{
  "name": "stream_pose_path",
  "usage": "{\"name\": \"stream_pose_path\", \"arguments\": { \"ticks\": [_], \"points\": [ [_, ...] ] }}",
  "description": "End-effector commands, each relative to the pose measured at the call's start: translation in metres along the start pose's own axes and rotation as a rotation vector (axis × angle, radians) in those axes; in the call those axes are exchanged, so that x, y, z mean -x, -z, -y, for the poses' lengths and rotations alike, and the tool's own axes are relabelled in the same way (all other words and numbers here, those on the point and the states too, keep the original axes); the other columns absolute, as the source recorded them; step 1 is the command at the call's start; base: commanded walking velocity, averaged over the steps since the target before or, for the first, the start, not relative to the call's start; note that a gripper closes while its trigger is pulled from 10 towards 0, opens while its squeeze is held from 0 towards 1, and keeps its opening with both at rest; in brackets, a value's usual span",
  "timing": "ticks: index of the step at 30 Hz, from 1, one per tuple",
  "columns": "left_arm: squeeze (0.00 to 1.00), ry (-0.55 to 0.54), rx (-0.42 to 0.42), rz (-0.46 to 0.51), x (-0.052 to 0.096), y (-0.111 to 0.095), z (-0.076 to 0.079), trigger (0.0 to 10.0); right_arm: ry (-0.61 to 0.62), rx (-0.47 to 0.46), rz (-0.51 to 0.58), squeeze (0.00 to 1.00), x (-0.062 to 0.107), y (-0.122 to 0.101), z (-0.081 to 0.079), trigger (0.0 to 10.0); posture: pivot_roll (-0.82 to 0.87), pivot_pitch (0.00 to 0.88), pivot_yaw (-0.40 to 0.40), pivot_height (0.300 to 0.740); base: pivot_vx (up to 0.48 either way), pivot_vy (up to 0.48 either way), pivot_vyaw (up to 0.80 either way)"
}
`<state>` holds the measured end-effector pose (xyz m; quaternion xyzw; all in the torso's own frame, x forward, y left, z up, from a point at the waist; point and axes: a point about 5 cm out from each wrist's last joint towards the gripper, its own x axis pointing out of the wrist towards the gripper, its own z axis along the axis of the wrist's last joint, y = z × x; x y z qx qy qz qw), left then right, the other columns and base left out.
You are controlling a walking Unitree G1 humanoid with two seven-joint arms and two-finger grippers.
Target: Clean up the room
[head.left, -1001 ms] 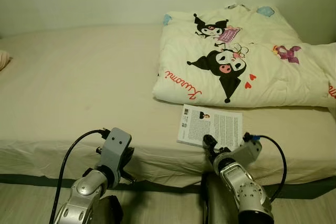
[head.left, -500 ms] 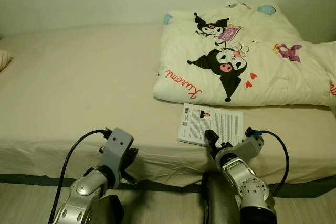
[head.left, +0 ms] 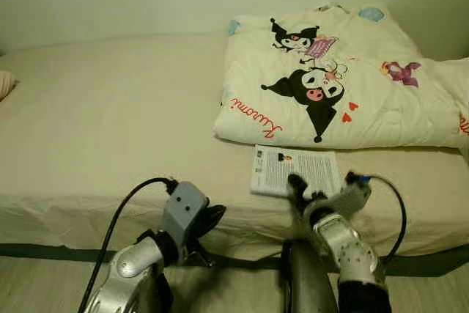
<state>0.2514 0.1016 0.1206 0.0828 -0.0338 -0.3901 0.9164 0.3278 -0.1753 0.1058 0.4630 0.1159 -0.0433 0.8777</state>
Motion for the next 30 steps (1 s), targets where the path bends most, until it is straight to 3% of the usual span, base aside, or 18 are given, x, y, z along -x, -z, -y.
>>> {"name": "stream_pose_path", "arguments": {
  "ticks": [1, 9, 18, 19, 20, 21, 22, 23, 24, 25, 30],
  "points": [
    [0.00, -0.008, -0.033, -0.017, 0.000, 0.004, -0.003, 10.0, -0.014, -0.013, -0.020, 0.00, -0.002, 0.010, 0.003, 10.0, -0.07, 0.206, 0.118, 0.505, 0.000, 0.000, 0.00],
    [0.00, -0.018, -0.072, 0.001, -0.004, 0.002, -0.007, 10.0, -0.052, -0.023, -0.009, 0.00, -0.012, 0.014, 0.009, 10.0, -0.06, 0.213, 0.119, 0.505, 0.000, 0.000, 0.00],
    [0.00, -0.006, -0.096, 0.010, -0.003, 0.002, -0.008, 10.0, -0.086, -0.050, 0.026, 0.00, -0.020, 0.011, 0.003, 10.0, -0.05, 0.213, 0.121, 0.505, 0.000, 0.000, 0.00],
    [0.00, -0.006, -0.100, 0.012, -0.003, 0.003, -0.008, 10.0, -0.089, -0.054, 0.033, 0.00, -0.021, 0.011, 0.003, 7.0, -0.05, 0.213, 0.121, 0.505, 0.000, 0.000, 0.00],
    [0.00, -0.006, -0.100, 0.012, -0.003, 0.003, -0.008, 10.0, -0.089, -0.054, 0.033, 0.00, -0.021, 0.011, 0.003, 7.0, -0.05, 0.213, 0.121, 0.505, 0.000, 0.000, 0.00],
    [0.00, -0.007, -0.110, 0.016, -0.004, 0.002, -0.009, 10.0, -0.090, -0.063, 0.048, 0.00, -0.022, 0.009, 0.004, 3.5, -0.05, 0.211, 0.119, 0.505, 0.000, 0.000, 0.00],
    [0.00, -0.007, -0.110, 0.016, -0.004, 0.002, -0.009, 10.0, -0.090, -0.063, 0.048, 0.00, -0.022, 0.009, 0.004, 3.5, -0.05, 0.211, 0.119, 0.505, 0.000, 0.000, 0.00],
    [0.00, -0.007, -0.116, 0.019, -0.004, 0.002, -0.009, 10.0, -0.091, -0.068, 0.058, 0.00, -0.023, 0.008, 0.004, 1.2, -0.05, 0.210, 0.120, 0.505, 0.000, 0.000, 0.00],
    [0.00, -0.006, -0.120, 0.020, -0.004, 0.002, -0.009, 10.0, -0.091, -0.070, 0.064, 0.00, -0.023, 0.008, 0.005, 1.2, -0.05, 0.210, 0.120, 0.505, 0.000, 0.000, 0.00],
    [0.00, -0.006, -0.123, 0.022, -0.004, 0.001, -0.009, 10.0, -0.090, -0.070, 0.071, 0.00, -0.022, 0.008, 0.005, 0.0, -0.05, 0.207, 0.120, 0.505, 0.000, 0.000, 0.00],
    [0.00, -0.002, -0.133, 0.028, -0.003, 0.001, -0.009, 10.0, -0.089, -0.065, 0.082, 0.00, -0.021, 0.009, 0.008, 0.0, -0.05, 0.201, 0.120, 0.505, 0.000, 0.000, 0.00]
  ]
}}
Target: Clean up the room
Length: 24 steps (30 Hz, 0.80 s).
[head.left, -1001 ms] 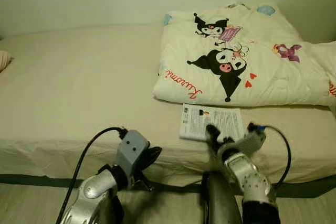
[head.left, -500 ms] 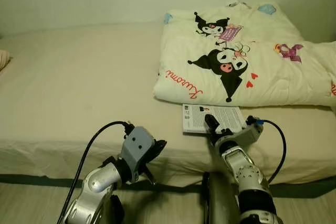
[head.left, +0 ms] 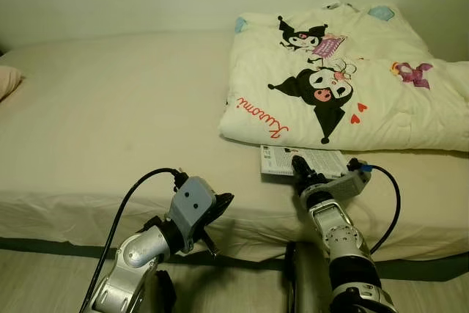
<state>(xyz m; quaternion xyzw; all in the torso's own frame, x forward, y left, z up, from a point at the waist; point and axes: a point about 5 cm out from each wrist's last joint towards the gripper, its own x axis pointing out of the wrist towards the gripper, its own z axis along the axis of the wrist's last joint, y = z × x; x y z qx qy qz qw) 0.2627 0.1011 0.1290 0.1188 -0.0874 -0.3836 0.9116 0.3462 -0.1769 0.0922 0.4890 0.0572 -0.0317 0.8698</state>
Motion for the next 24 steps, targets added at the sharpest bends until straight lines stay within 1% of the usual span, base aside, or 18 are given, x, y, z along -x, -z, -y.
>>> {"name": "stream_pose_path", "arguments": {
  "ticks": [1, 6, 8, 9, 10, 11, 12, 13, 14, 15, 16, 17, 20, 21, 23, 24],
  "points": [
    [0.00, 0.016, -0.024, -0.040, 0.005, 0.007, 0.000, 10.0, -0.009, -0.010, -0.006, 0.00, 0.000, 0.006, 0.000, 0.0, -0.05, 0.201, 0.120, 0.505, 0.000, 0.000, 0.00],
    [0.00, 0.012, -0.038, -0.033, 0.006, 0.007, -0.001, 10.0, -0.024, 0.035, -0.010, 0.00, 0.000, 0.008, -0.002, 0.0, -0.05, 0.188, 0.116, 0.505, 0.000, 0.000, 0.00],
    [0.00, 0.003, -0.047, -0.029, 0.006, 0.007, -0.004, 10.0, -0.047, 0.079, -0.025, 0.00, 0.000, 0.013, -0.007, 0.0, -0.05, 0.188, 0.116, 0.505, 0.000, 0.000, 0.00],
    [0.00, 0.003, -0.047, -0.029, 0.006, 0.007, -0.004, 10.0, -0.047, 0.079, -0.025, 0.00, 0.000, 0.013, -0.007, 0.0, -0.05, 0.188, 0.116, 0.505, 0.000, 0.000, 0.00],
    [0.00, 0.000, -0.049, -0.029, 0.006, 0.007, -0.004, 10.0, -0.064, 0.111, -0.039, 0.00, 0.000, 0.016, -0.011, 0.0, -0.06, 0.176, 0.108, 0.505, 0.000, 0.000, 0.00],
    [0.00, 0.000, -0.049, -0.029, 0.006, 0.007, -0.004, 10.0, -0.064, 0.111, -0.039, 0.00, 0.000, 0.016, -0.011, 0.0, -0.06, 0.176, 0.108, 0.505, 0.000, 0.000, 0.00],
    [0.00, -0.009, -0.053, -0.029, 0.008, 0.008, -0.006, 10.0, -0.128, 0.212, -0.098, 0.00, 0.001, 0.027, -0.023, 0.0, -0.06, 0.166, 0.100, 0.505, 0.000, 0.000, 0.00],
    [0.00, -0.009, -0.053, -0.029, 0.008, 0.008, -0.006, 10.0, -0.128, 0.212, -0.098, 0.00, 0.001, 0.027, -0.023, 0.0, -0.06, 0.166, 0.100, 0.505, 0.000, 0.000, 0.00],
    [0.00, -0.018, -0.053, -0.029, 0.009, 0.008, -0.007, 10.0, -0.177, 0.285, -0.140, 0.00, 0.002, 0.034, -0.031, 0.0, -0.06, 0.166, 0.100, 0.505, 0.000, 0.000, 0.00],
    [0.00, -0.025, -0.053, -0.030, 0.010, 0.008, -0.008, 10.0, -0.208, 0.332, -0.167, 0.00, 0.003, 0.039, -0.036, 0.0, -0.07, 0.160, 0.096, 0.505, 0.000, 0.000, 0.00],
    [0.00, -0.048, -0.053, -0.034, 0.014, 0.008, -0.011, 10.0, -0.279, 0.433, -0.217, 0.00, 0.005, 0.047, -0.047, 0.0, -0.07, 0.160, 0.096, 0.505, 0.000, 0.000, 0.00],
    [0.00, -0.048, -0.053, -0.034, 0.014, 0.008, -0.011, 10.0, -0.279, 0.433, -0.217, 0.00, 0.005, 0.047, -0.047, 0.0, -0.07, 0.160, 0.096, 0.505, 0.000, 0.000, 0.00],
    [0.00, -0.113, -0.048, -0.051, 0.023, 0.010, -0.022, 10.0, -0.389, 0.598, -0.280, 0.00, 0.007, 0.056, -0.064, 0.0, -0.07, 0.154, 0.092, 0.505, 0.000, 0.000, 0.00],
    [0.00, -0.113, -0.048, -0.051, 0.023, 0.010, -0.022, 10.0, -0.389, 0.598, -0.280, 0.00, 0.007, 0.056, -0.064, 0.0, -0.07, 0.154, 0.092, 0.505, 0.000, 0.000, 0.00],
    [0.00, -0.180, -0.031, -0.060, 0.031, 0.011, -0.034, 10.0, -0.436, 0.771, -0.309, 0.00, 0.006, 0.057, -0.075, 0.0, -0.08, 0.144, 0.080, 0.505, 0.000, 0.000, 0.00],
    [0.00, -0.180, -0.031, -0.060, 0.031, 0.011, -0.034, 10.0, -0.436, 0.771, -0.309, 0.00, 0.006, 0.057, -0.075, 0.0, -0.08, 0.144, 0.080, 0.505, 0.000, 0.000, 0.00]
  ]
}}
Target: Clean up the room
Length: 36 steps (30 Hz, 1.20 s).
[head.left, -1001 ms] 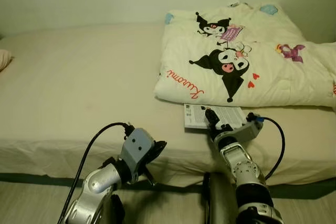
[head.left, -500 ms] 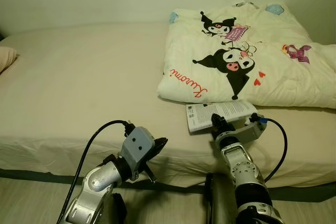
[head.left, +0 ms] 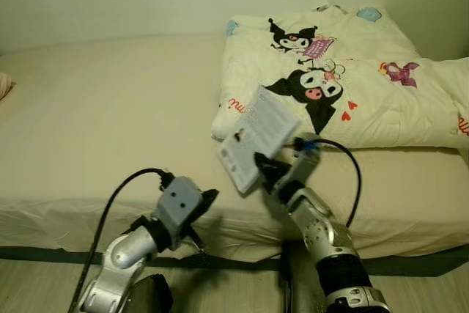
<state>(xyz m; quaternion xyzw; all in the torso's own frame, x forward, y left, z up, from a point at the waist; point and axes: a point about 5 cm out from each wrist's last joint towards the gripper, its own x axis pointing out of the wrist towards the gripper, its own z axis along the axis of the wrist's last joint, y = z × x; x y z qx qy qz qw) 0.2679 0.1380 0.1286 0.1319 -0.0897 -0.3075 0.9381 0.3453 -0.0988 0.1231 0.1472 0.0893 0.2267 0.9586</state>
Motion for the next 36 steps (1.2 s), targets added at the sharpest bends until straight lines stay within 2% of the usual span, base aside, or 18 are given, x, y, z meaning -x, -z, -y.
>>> {"name": "stream_pose_path", "arguments": {
  "ticks": [1, 2, 3, 5, 6, 7, 8, 12, 15, 16, 19, 21, 22, 23, 27, 31, 34, 36],
  "points": [
    [0.00, -0.054, 0.004, -0.036, 0.009, 0.005, -0.013, 10.0, -0.036, 0.170, -0.065, 0.00, -0.007, -0.005, -0.010, 0.0, -0.08, 0.144, 0.080, 0.505, 0.000, 0.000, 0.00],
    [0.00, -0.076, 0.008, -0.037, 0.011, 0.005, -0.018, 10.0, -0.019, 0.297, -0.107, 0.00, -0.009, -0.007, -0.008, 0.0, -0.08, 0.139, 0.070, 0.505, 0.000, 0.000, 0.00],
    [0.00, -0.076, 0.008, -0.037, 0.011, 0.005, -0.018, 10.0, -0.019, 0.297, -0.107, 0.00, -0.009, -0.007, -0.008, 0.0, -0.08, 0.139, 0.070, 0.505, 0.000, 0.000, 0.00],
    [0.00, -0.104, 0.008, -0.036, 0.014, 0.004, -0.024, 10.0, 0.040, 0.567, -0.190, 0.00, -0.011, -0.014, 0.003, 0.0, -0.07, 0.133, 0.054, 0.505, 0.000, 0.000, 0.00],
    [0.00, -0.104, 0.008, -0.036, 0.014, 0.004, -0.024, 10.0, 0.040, 0.567, -0.190, 0.00, -0.011, -0.014, 0.003, 0.0, -0.07, 0.133, 0.054, 0.505, 0.000, 0.000, 0.00],
    [0.00, -0.111, 0.005, -0.036, 0.015, 0.004, -0.025, 10.0, 0.085, 0.695, -0.219, 0.00, -0.012, -0.019, 0.012, 0.0, -0.07, 0.133, 0.049, 0.505, 0.000, 0.000, 0.00],
    [0.00, -0.116, 0.007, -0.036, 0.016, 0.004, -0.026, 10.0, 0.122, 0.792, -0.232, 0.00, -0.012, -0.026, 0.018, 0.7, -0.07, 0.133, 0.049, 0.505, 0.000, 0.000, 0.00],
    [0.00, -0.121, 0.019, -0.030, 0.017, 0.004, -0.025, 10.0, 0.198, 0.930, -0.231, 0.00, -0.011, -0.040, 0.028, 1.9, -0.07, 0.133, 0.046, 0.505, 0.000, 0.000, 0.00],
    [0.00, -0.129, 0.117, -0.012, 0.015, 0.000, -0.022, 10.0, 0.227, 1.158, -0.240, 0.00, -0.009, -0.054, 0.032, 3.1, -0.07, 0.134, 0.043, 0.505, 0.000, 0.000, 0.00],
    [0.00, -0.129, 0.117, -0.012, 0.015, 0.000, -0.022, 10.0, 0.227, 1.158, -0.240, 0.00, -0.009, -0.054, 0.032, 3.1, -0.07, 0.134, 0.043, 0.505, 0.000, 0.000, 0.00],
    [0.00, -0.144, 0.372, -0.013, 0.003, -0.003, -0.021, 10.0, 0.162, 1.396, -0.270, 0.00, -0.008, -0.051, 0.032, 4.8, -0.08, 0.133, 0.046, 0.505, 0.000, 0.000, 0.00],
    [0.00, -0.144, 0.372, -0.013, 0.003, -0.003, -0.021, 10.0, 0.162, 1.396, -0.270, 0.00, -0.008, -0.051, 0.032, 4.8, -0.08, 0.133, 0.046, 0.505, 0.000, 0.000, 0.00],
    [0.15, -0.172, 0.478, -0.059, -0.005, 0.001, -0.023, 10.0, 0.117, 1.475, -0.283, 0.00, -0.009, -0.045, 0.031, 7.4, -0.08, 0.134, 0.048, 0.505, 0.000, 0.000, 0.00],
    [1.00, -0.212, 0.559, -0.086, -0.014, 0.005, -0.027, 10.0, 0.067, 1.560, -0.289, 0.00, -0.010, -0.038, 0.029, 9.8, -0.08, 0.133, 0.051, 0.505, 0.000, 0.000, 0.00],
    [1.00, -0.261, 0.640, -0.091, -0.023, 0.006, -0.034, 10.0, 0.023, 1.634, -0.291, 0.00, -0.010, -0.032, 0.028, 10.0, -0.08, 0.134, 0.055, 0.505, 0.000, 0.000, 0.00],
    [1.00, -0.235, 0.916, -0.091, -0.044, 0.004, -0.044, 10.0, -0.032, 1.820, -0.196, 0.00, -0.012, -0.026, 0.020, 10.0, -0.08, 0.138, 0.064, 0.505, 0.000, 0.000, 0.00],
    [1.00, -0.207, 0.959, -0.117, -0.044, 0.007, -0.043, 10.0, -0.033, 1.850, -0.153, 0.00, -0.012, -0.027, 0.017, 10.0, -0.08, 0.140, 0.070, 0.505, 0.000, 0.000, 0.00],
    [0.21, -0.165, 1.012, -0.156, -0.043, 0.011, -0.039, 10.0, -0.024, 1.868, -0.098, 0.00, -0.013, -0.029, 0.014, 10.0, -0.08, 0.143, 0.073, 0.505, 0.000, 0.000, 0.00]
  ]
}}
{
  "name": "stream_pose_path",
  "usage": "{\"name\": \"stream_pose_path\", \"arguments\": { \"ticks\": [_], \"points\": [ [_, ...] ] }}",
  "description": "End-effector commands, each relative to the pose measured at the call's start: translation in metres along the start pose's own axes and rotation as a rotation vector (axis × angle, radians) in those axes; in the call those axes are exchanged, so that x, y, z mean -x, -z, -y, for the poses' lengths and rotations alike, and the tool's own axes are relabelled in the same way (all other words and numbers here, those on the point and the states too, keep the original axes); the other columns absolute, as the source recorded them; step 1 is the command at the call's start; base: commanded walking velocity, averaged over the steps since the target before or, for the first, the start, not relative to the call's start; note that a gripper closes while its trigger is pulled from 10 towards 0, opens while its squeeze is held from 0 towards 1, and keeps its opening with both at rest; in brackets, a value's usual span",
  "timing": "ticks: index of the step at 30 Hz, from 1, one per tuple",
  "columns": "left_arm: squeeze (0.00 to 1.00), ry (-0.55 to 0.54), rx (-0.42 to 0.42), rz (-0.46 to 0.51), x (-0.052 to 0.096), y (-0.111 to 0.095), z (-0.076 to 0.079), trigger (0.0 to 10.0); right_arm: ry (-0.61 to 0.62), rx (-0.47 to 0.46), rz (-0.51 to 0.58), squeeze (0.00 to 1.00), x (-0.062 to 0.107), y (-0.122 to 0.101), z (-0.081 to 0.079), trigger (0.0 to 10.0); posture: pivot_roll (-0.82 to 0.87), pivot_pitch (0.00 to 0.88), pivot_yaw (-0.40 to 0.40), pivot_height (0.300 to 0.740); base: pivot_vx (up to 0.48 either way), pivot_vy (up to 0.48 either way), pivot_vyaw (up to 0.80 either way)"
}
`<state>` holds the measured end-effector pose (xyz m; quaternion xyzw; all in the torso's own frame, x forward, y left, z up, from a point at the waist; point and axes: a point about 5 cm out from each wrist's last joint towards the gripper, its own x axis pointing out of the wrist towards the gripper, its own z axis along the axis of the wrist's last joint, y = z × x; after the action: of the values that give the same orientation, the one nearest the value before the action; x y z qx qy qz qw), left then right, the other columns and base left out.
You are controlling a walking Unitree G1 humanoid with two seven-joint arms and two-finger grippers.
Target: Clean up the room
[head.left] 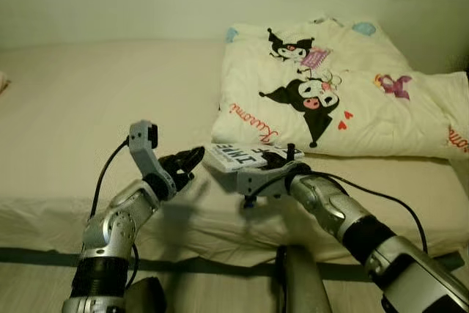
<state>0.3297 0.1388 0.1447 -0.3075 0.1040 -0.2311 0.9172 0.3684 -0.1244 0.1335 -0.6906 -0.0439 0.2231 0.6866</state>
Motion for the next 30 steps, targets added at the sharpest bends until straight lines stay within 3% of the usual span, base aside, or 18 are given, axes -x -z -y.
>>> {"name": "stream_pose_path", "arguments": {
  "ticks": [1, 8, 14, 16, 17, 18, 19, 25, 26, 28, 29, 30],
  "points": [
    [0.00, -0.013, 0.063, -0.090, 0.006, 0.013, -0.012, 10.0, 0.102, 0.040, 0.087, 0.00, -0.001, -0.015, 0.014, 10.0, -0.08, 0.143, 0.073, 0.505, 0.000, 0.000, 0.00],
    [0.00, -0.044, 0.148, -0.239, 0.010, 0.034, -0.020, 10.0, 0.243, 0.072, 0.166, 0.00, 0.002, -0.024, 0.023, 10.0, -0.08, 0.148, 0.084, 0.505, 0.000, 0.000, 0.00],
    [0.00, 0.009, 0.408, 0.007, 0.006, 0.012, -0.016, 10.0, 0.279, 0.064, 0.200, 0.00, 0.002, -0.028, 0.026, 10.0, -0.09, 0.152, 0.092, 0.505, 0.000, 0.000, 0.00],
    [0.00, 0.021, 0.432, 0.031, 0.007, 0.010, -0.016, 10.0, 0.281, 0.065, 0.202, 0.00, 0.002, -0.028, 0.025, 10.0, -0.09, 0.152, 0.092, 0.505, 0.000, 0.000, 0.00],
    [0.93, 0.024, 0.468, 0.064, 0.009, 0.009, -0.020, 10.0, 0.280, 0.064, 0.206, 0.00, 0.002, -0.029, 0.024, 10.0, -0.09, 0.152, 0.092, 0.505, 0.000, 0.000, 0.00],
    [0.93, 0.024, 0.468, 0.064, 0.009, 0.009, -0.020, 10.0, 0.280, 0.064, 0.206, 0.00, 0.002, -0.029, 0.024, 10.0, -0.09, 0.152, 0.092, 0.505, 0.000, 0.000, 0.00],
    [1.00, 0.016, 0.502, 0.091, 0.013, 0.009, -0.026, 10.0, 0.279, 0.065, 0.212, 0.00, 0.001, -0.030, 0.022, 10.0, -0.08, 0.153, 0.089, 0.505, 0.000, 0.000, 0.00],
    [1.00, -0.038, 0.527, 0.118, 0.024, 0.012, -0.044, 10.0, 0.280, 0.065, 0.225, 0.00, 0.001, -0.031, 0.020, 10.0, -0.08, 0.154, 0.088, 0.505, 0.000, 0.000, 0.00],
    [0.85, -0.050, 0.540, 0.138, 0.028, 0.012, -0.049, 10.0, 0.280, 0.066, 0.226, 0.00, 0.001, -0.031, 0.019, 10.0, -0.09, 0.154, 0.088, 0.505, 0.000, 0.000, 0.00],
    [0.85, -0.050, 0.540, 0.138, 0.028, 0.012, -0.049, 10.0, 0.280, 0.066, 0.226, 0.00, 0.001, -0.031, 0.019, 10.0, -0.09, 0.154, 0.088, 0.505, 0.000, 0.000, 0.00],
    [0.09, -0.053, 0.561, 0.162, 0.032, 0.011, -0.052, 10.0, 0.279, 0.066, 0.226, 0.00, 0.001, -0.030, 0.019, 10.0, -0.09, 0.155, 0.087, 0.505, 0.000, 0.000, 0.00],
    [0.00, -0.031, 0.581, 0.195, 0.034, 0.009, -0.051, 10.0, 0.277, 0.065, 0.226, 0.00, 0.001, -0.030, 0.018, 10.0, -0.09, 0.156, 0.087, 0.505, 0.000, 0.000, 0.00]
  ]
}}
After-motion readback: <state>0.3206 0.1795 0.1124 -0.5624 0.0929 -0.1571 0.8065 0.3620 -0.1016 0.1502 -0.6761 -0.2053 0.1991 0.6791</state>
